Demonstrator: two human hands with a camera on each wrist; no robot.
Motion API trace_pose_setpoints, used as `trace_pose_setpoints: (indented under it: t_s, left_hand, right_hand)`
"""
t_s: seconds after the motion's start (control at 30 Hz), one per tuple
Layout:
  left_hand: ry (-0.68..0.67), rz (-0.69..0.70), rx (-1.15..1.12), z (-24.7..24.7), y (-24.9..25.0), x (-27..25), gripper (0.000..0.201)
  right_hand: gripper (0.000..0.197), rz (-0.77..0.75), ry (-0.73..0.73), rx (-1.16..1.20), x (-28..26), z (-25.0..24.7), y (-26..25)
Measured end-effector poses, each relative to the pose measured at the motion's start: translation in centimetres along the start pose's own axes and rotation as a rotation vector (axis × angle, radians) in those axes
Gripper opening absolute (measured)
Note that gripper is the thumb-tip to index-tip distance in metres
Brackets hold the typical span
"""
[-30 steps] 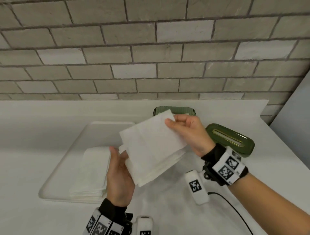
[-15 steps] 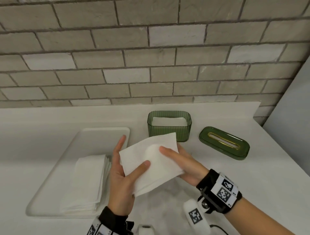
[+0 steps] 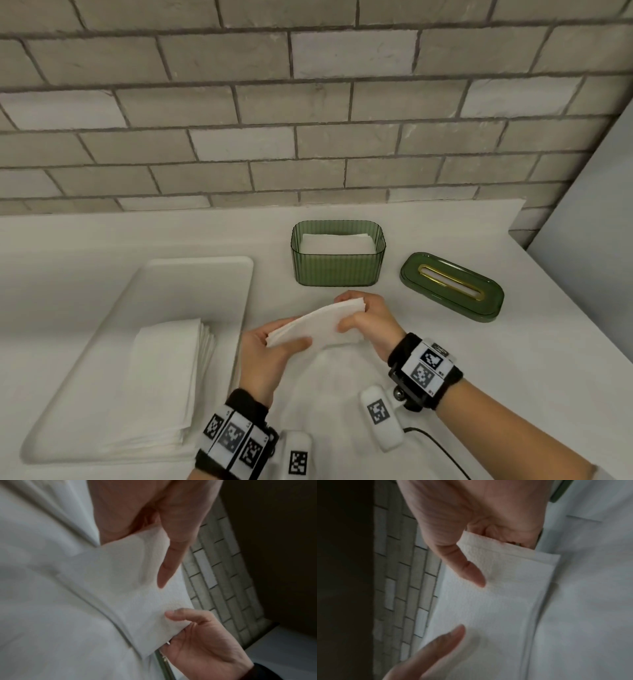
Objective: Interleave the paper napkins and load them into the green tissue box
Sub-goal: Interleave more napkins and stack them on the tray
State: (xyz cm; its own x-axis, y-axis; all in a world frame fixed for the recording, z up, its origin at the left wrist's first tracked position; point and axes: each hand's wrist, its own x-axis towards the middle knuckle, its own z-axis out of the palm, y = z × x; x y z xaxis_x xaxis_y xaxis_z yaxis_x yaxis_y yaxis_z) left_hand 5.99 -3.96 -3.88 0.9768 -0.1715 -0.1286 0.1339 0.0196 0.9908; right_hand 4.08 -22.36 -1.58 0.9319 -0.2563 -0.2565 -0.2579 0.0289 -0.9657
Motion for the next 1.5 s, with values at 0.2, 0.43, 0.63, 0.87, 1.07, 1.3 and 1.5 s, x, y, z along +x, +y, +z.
trace_pose_setpoints:
  t_s: [0.2,0.43,0.63,0.87,1.07,1.3,1.5]
  left_hand:
    - [0.054,-0.116,0.029,0.6,-1.7,1.7,0.031]
    - [0.046,0.052,0.107,2.0,3.3,4.1,0.022]
    - [-0.148,0.241,0.596,4.1,10.9,13.1,0.039]
    - [-0.083,0.318,0.656,6.4,8.2,17.5,0.074]
    - [-0.171,0.453,1.157,7.5,6.8,17.8,0.030]
    - [-0.341,0.334,1.375,8.8,7.2,15.9,0.036]
    - [-0.300,0.648,1.143,8.3,7.0,10.1,0.017]
  right_hand:
    - [0.025,0.040,0.080,-0.063,1.0,0.3,1.7]
    - [0.034,-0.102,0.089,-0.123,3.2,-0.4,-1.5]
    - [0.027,-0.341,0.249,-0.129,9.0,-4.3,-9.7]
    - [0.042,-0.324,0.331,-0.397,14.0,-6.2,-7.4]
    - [0.023,-0.447,0.278,-0.915,14.3,-6.6,-6.0]
    - [0.068,-0.178,-0.070,-1.328,11.3,-5.2,-7.1]
    - [0.025,-0.394,0.056,-1.109,2.7,-10.4,-10.0]
